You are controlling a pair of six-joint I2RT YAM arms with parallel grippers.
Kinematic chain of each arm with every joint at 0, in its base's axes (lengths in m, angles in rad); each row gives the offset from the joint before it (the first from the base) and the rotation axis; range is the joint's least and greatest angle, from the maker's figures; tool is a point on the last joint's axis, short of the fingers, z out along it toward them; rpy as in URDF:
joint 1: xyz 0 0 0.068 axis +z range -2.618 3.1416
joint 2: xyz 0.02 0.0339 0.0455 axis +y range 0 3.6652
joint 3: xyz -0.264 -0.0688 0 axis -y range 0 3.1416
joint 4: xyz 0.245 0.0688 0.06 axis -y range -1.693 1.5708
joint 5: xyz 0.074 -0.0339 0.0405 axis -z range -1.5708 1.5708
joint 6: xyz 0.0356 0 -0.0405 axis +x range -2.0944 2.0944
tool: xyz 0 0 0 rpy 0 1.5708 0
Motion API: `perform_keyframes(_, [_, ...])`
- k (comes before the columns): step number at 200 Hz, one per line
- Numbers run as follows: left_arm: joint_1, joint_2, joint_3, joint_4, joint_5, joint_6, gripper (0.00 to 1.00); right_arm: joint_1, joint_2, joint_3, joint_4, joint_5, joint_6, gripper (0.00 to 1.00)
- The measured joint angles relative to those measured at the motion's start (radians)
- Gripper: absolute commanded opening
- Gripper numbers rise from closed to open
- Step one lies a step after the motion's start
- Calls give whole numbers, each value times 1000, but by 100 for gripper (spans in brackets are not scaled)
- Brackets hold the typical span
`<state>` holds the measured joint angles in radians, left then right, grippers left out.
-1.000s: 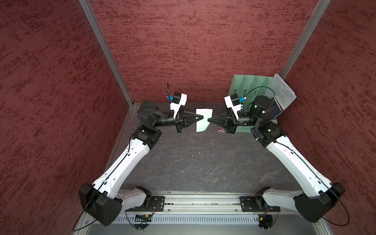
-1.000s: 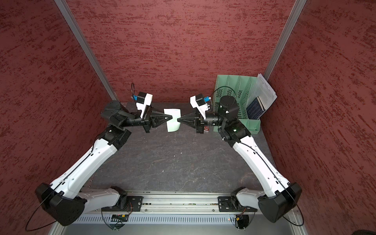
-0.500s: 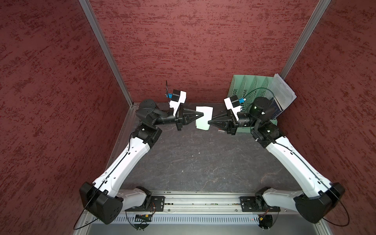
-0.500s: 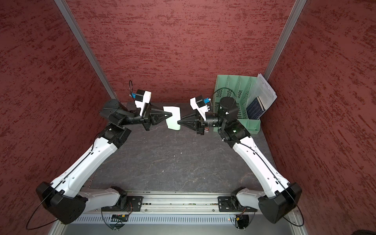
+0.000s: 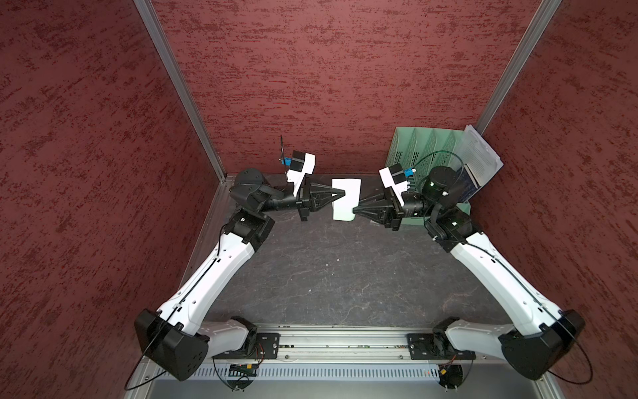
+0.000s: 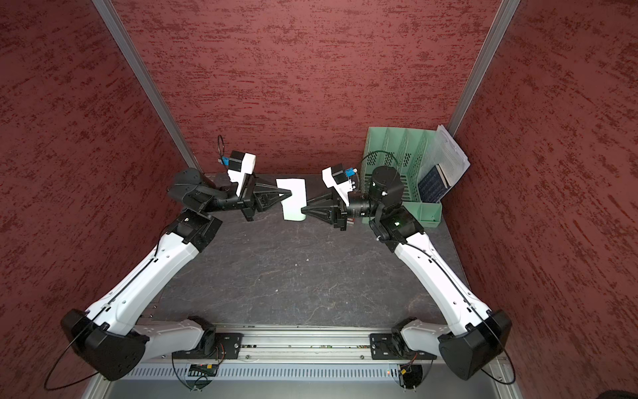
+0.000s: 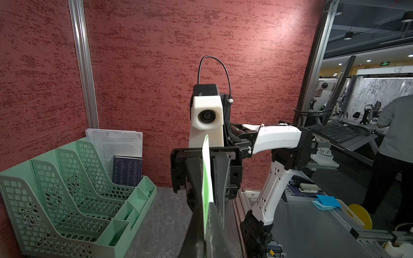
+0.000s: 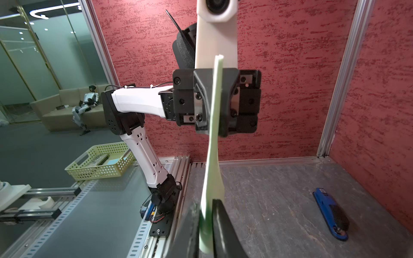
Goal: Fold the square paper along the opposite sides
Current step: Smooth out the paper.
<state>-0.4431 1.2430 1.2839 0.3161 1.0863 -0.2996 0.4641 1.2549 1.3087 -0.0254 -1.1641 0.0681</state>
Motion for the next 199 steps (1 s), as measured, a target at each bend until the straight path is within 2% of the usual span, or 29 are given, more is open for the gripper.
perform_keyframes(33, [0, 1, 1, -1, 0, 0, 0, 2, -2, -1, 3, 0, 3, 0])
perform_keyframes(44, [0, 1, 1, -1, 0, 0, 0, 2, -2, -1, 2, 0, 3, 13])
perform_keyframes(52, [0, 1, 1, -1, -2, 0, 0, 2, -2, -1, 2, 0, 4, 16])
perform_keyframes(60, [0, 1, 2, -1, -4, 0, 0, 2, -2, -1, 2, 0, 3, 15])
perform_keyframes(75, [0, 1, 7, -1, -8, 1, 0, 3, -2, -3, 2, 0, 4, 0])
perform_keyframes(102, [0, 1, 8, -2, -8, 1, 0, 3, -2, -7, 8, 0, 3, 0])
perform_keyframes(115, [0, 1, 8, -2, -8, 1, 0, 3, -2, -10, 13, 0, 3, 13])
perform_keyframes(124, [0, 1, 9, -2, -9, 2, 0, 4, -3, -12, 14, 0, 4, 17])
perform_keyframes(134, [0, 1, 11, -2, -11, 2, 0, 5, -3, -18, 14, 0, 4, 15])
perform_keyframes(148, [0, 1, 18, -2, -14, 3, 0, 5, -3, -26, 15, 0, 8, 0])
perform_keyframes(184, [0, 1, 19, -3, -13, 9, 0, 6, -5, -32, 22, 1, 10, 0])
perform_keyframes(194, [0, 1, 19, -3, -14, 9, 0, 6, -6, -32, 22, 1, 10, 10])
perform_keyframes(199, [0, 1, 19, -3, -14, 10, 0, 6, -6, -32, 22, 1, 10, 12])
